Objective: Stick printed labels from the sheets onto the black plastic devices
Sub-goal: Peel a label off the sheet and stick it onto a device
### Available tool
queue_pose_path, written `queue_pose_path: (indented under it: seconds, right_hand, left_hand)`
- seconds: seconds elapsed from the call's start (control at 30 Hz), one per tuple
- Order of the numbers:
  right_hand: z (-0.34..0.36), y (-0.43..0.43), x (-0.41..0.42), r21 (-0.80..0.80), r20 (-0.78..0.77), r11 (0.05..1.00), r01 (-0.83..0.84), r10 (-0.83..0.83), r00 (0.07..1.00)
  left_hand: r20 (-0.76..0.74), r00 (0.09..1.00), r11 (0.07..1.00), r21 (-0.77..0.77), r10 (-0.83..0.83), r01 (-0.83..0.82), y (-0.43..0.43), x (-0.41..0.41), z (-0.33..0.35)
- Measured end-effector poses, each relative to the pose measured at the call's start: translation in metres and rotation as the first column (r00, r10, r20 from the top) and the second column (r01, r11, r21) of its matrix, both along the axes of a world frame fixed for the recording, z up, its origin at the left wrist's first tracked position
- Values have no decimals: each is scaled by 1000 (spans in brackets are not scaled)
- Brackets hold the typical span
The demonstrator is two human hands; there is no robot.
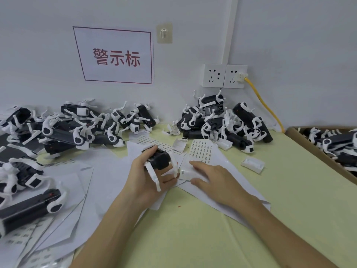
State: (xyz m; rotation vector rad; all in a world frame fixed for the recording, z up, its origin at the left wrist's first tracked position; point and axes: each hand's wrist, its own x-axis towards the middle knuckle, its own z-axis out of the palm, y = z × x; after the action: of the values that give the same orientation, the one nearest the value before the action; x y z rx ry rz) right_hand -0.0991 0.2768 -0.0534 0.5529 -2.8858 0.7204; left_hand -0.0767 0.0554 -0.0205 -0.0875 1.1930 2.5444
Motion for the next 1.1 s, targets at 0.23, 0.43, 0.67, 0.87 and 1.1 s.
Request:
queue_pose_path:
  seconds: [0.23,0.43,0.67,0.87,1.1]
  right_hand:
    - [3,7,-1,-230,23,972,-55,62,998]
    - [4,-4,3,-338,-21,938,-77,75,997]
    - [3,-10,4,-494,10,869,-18,26,1000]
    - [4,-10,6,-511,11,860,16,-12,1000]
    - [4,-11,9,-540,-24,841,18,-36,999]
  left_hand:
    - [16,999,999,-19,-47,47,5,-2,-5]
    - [18,999,998,-33,-50,50,9,2,-3]
    - [3,1000,999,-36,-8,8,13,6,-1]
    - [-5,1000,997,-81,9,-9,17,8,0]
    - [-9,1000,999,-47,2,-2,16,6,-3]
